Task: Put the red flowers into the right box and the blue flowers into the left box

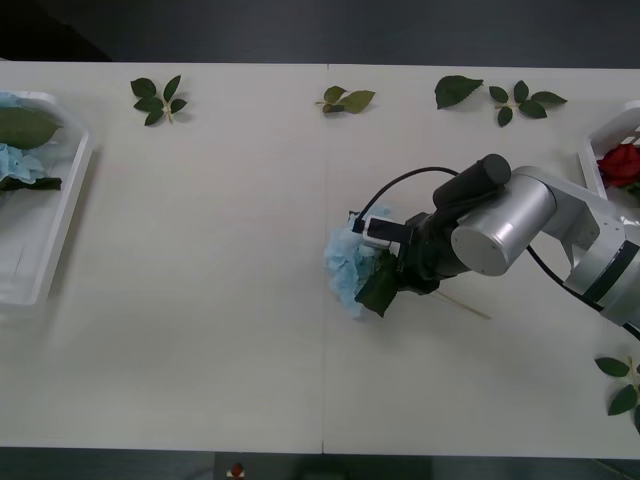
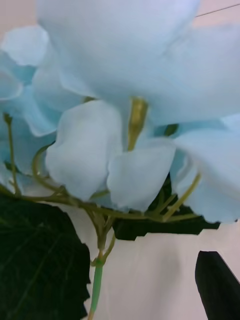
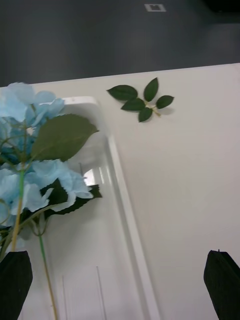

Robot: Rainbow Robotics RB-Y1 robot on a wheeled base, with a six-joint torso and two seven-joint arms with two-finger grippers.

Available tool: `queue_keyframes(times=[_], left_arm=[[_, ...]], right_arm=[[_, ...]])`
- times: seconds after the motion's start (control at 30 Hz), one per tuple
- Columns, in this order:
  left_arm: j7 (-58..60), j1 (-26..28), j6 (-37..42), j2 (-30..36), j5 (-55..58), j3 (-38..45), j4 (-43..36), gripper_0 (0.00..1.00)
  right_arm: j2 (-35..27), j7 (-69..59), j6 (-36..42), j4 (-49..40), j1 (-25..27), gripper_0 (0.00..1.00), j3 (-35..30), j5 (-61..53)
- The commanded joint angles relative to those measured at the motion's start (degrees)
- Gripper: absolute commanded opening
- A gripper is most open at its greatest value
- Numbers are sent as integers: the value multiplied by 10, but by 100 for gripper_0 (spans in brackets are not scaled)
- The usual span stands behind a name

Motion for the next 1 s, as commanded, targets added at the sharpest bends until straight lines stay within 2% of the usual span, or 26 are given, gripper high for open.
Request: queue_keyframes(times=[0.03,0.2,0.23,0.3,0.37,0.4,0.47,0.63,0.83,1.0], left_arm=[[4,-14,36,19,49,-32,-27,100],[2,-40,29,19,108,-100,-29,100],[-1,-49,24,19,119,-120,-30,100],[-5,-64,15,19,134,-152,-29,100],[-10,-81,13,19,135,-178,-29,100],[-26,-95,13,19,136,-201,-29,100],[-41,-111,12,19,145,-227,-29,100],[-49,-135,3,8,156,-272,-29,100],[-105,-154,2,-38,161,-300,-29,100],[-121,-158,-1,-53,174,-331,-29,100]], right_arm=[[15,-10,-2,12,-5,84,-7,8],[30,-7,-2,32,-4,83,-13,10],[32,-5,-2,36,-4,77,-14,12],[36,-3,-2,39,-2,57,-15,18],[39,-3,-2,41,-2,34,-15,21],[40,-2,-2,41,-1,17,-17,24],[39,-3,-2,41,-1,0,-19,24],[39,-4,-1,41,-1,0,-21,22],[35,-6,-1,41,-1,0,-29,5],[23,-7,14,33,-10,0,-77,-95]])
